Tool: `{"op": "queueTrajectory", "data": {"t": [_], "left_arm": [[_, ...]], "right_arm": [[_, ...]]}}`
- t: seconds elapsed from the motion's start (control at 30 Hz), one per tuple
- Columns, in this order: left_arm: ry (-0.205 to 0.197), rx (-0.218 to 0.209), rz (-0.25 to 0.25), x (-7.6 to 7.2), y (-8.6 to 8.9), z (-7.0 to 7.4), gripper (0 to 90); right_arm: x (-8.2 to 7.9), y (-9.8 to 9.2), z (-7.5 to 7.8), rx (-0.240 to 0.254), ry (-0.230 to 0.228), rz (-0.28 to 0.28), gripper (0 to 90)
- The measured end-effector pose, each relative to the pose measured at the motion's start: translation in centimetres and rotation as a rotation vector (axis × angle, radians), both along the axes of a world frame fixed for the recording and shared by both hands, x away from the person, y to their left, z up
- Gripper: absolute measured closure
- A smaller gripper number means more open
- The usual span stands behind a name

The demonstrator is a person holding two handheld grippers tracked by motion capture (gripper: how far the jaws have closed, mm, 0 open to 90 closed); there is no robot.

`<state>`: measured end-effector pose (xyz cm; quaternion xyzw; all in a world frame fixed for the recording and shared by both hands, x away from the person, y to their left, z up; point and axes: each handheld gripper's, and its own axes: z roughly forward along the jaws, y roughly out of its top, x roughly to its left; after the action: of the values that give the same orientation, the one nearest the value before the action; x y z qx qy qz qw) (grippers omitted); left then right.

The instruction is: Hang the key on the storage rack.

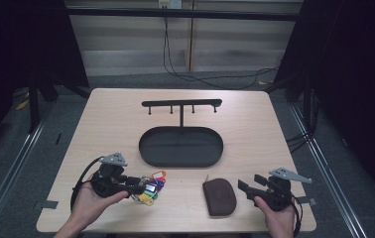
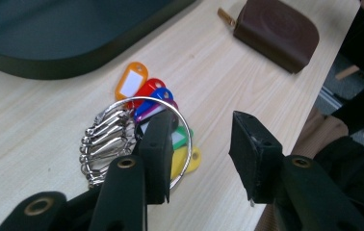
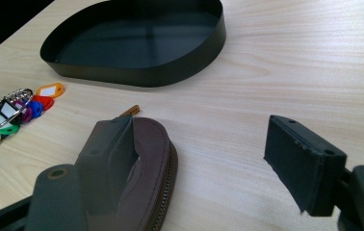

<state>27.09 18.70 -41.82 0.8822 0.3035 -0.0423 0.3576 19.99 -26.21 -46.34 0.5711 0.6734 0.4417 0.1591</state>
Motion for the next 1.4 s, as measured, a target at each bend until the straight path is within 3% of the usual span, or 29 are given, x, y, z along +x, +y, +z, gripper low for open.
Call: {"op": "queueTrajectory", "data": {"t": [0.23, 0.4, 0.57, 0.73, 0.87, 0.93, 1.1, 1.4], "left_arm": [[0.017, 0.125, -0.062, 0.8, -1.4, 0.0, 70.6], [0.044, 0.17, -0.071, 0.7, -2.1, -0.2, 71.8], [0.076, 0.249, -0.088, 1.0, -3.4, -1.1, 73.6], [0.087, 0.28, -0.115, 1.1, -4.0, -1.7, 75.4], [0.11, 0.329, -0.141, 1.2, -4.8, -2.1, 75.5], [0.103, 0.349, -0.158, 1.3, -5.1, -2.3, 75.5], [0.129, 0.403, -0.171, 1.7, -5.9, -3.0, 75.8], [0.153, 0.453, -0.183, 1.8, -6.9, -3.7, 76.7]], "right_arm": [[-0.1, 0.0, 0.0, -0.006, 0.003, 0.007, 26.2], [-0.1, 0.0, 0.0, -0.007, 0.006, 0.004, 26.2], [0.1, 0.1, -0.1, -0.012, 0.009, 0.0, 26.2], [0.1, 0.0, -0.1, -0.012, 0.012, -0.003, 26.2], [0.1, 0.1, -0.1, -0.016, 0.014, -0.003, 26.1], [0.1, 0.1, -0.1, -0.017, 0.019, -0.003, 26.1], [0.2, 0.0, -0.1, -0.016, 0.023, -0.006, 26.0], [0.1, 0.0, -0.1, -0.014, 0.025, -0.007, 25.8]]}}
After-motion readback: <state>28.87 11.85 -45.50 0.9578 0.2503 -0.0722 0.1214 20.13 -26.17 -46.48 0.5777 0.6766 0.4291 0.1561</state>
